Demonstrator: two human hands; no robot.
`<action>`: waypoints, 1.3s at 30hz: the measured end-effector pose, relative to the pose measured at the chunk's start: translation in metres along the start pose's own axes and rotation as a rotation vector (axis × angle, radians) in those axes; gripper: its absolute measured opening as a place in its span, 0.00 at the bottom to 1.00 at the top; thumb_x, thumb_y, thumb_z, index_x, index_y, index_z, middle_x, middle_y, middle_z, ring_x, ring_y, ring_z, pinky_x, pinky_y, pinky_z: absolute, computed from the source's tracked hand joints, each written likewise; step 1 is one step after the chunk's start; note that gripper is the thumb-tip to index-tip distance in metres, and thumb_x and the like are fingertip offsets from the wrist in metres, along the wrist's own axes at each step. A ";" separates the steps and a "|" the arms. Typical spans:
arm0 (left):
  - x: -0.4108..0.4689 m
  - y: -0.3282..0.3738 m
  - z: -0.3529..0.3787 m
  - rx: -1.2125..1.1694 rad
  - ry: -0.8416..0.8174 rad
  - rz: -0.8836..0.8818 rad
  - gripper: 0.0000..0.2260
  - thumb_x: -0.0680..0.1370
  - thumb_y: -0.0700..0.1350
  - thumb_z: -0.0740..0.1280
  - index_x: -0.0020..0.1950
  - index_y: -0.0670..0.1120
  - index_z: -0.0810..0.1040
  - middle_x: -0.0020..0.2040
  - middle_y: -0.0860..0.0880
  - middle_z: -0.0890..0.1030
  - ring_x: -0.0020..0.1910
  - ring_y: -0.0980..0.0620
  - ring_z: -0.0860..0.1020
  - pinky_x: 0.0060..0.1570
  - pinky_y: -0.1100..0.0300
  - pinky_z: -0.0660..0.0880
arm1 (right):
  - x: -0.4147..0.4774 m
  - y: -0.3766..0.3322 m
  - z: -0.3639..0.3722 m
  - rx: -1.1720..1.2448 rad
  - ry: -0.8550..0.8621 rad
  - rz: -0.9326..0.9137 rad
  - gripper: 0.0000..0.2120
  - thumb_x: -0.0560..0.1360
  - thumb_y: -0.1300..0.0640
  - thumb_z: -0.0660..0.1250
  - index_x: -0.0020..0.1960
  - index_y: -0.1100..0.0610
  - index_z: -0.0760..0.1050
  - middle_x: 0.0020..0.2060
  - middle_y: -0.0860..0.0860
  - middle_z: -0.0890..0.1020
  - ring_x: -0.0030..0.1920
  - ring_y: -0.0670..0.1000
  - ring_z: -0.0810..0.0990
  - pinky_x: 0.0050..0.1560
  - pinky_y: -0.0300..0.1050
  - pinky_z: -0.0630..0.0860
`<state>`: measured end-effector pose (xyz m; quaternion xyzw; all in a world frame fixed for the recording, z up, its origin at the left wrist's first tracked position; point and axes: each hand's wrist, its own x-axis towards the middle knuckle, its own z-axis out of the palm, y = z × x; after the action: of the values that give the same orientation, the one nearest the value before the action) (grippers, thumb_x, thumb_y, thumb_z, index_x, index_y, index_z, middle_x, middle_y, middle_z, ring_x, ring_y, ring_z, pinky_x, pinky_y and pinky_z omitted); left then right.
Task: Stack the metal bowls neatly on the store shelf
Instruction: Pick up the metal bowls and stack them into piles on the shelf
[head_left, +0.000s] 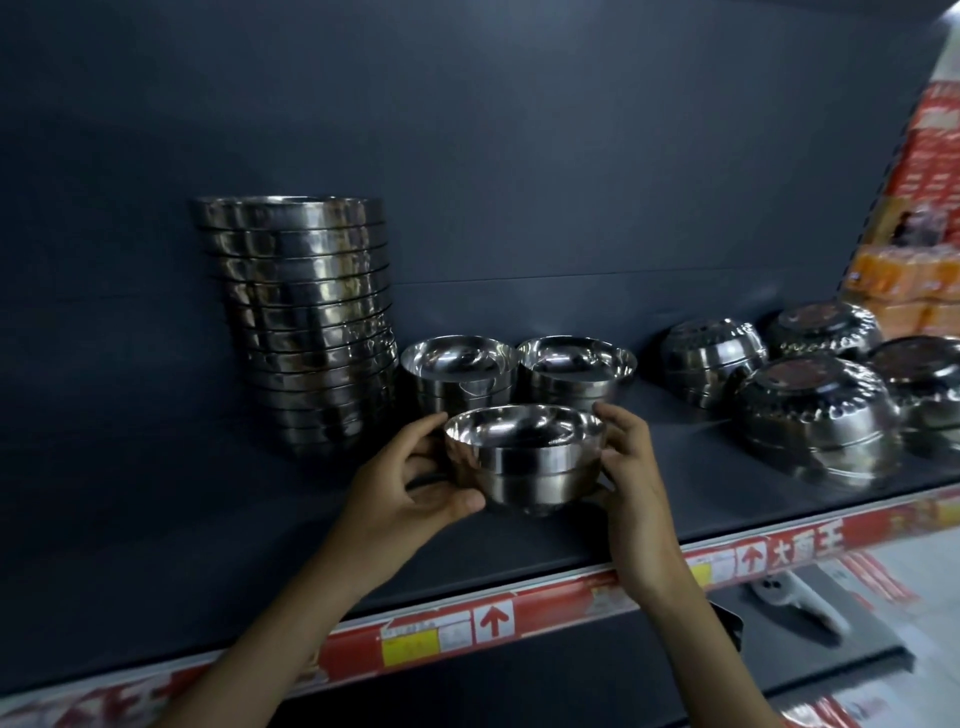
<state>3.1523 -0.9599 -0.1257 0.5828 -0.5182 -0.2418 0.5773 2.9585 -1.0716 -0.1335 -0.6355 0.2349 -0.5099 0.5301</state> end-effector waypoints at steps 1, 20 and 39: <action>0.000 0.000 0.000 -0.005 -0.004 -0.013 0.39 0.60 0.54 0.80 0.69 0.60 0.70 0.58 0.51 0.82 0.58 0.56 0.81 0.59 0.57 0.78 | 0.000 0.000 0.000 -0.005 -0.009 0.001 0.20 0.73 0.53 0.56 0.63 0.41 0.71 0.52 0.40 0.82 0.51 0.46 0.80 0.51 0.49 0.75; 0.000 0.014 0.001 -0.057 0.056 0.153 0.32 0.65 0.51 0.77 0.68 0.60 0.70 0.66 0.58 0.77 0.67 0.55 0.76 0.66 0.52 0.73 | 0.001 -0.008 0.011 0.088 0.068 -0.136 0.19 0.69 0.57 0.61 0.60 0.46 0.69 0.55 0.48 0.80 0.54 0.56 0.77 0.53 0.55 0.76; 0.056 0.013 0.012 0.423 0.411 0.531 0.30 0.77 0.47 0.64 0.79 0.53 0.60 0.78 0.49 0.61 0.78 0.56 0.59 0.72 0.70 0.57 | 0.092 -0.011 0.080 -0.174 0.357 -0.386 0.16 0.75 0.60 0.54 0.58 0.43 0.66 0.56 0.50 0.78 0.58 0.45 0.77 0.59 0.42 0.74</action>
<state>3.1566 -1.0113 -0.0984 0.5708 -0.5629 0.1500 0.5787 3.0616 -1.1105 -0.0805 -0.6118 0.2421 -0.6832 0.3167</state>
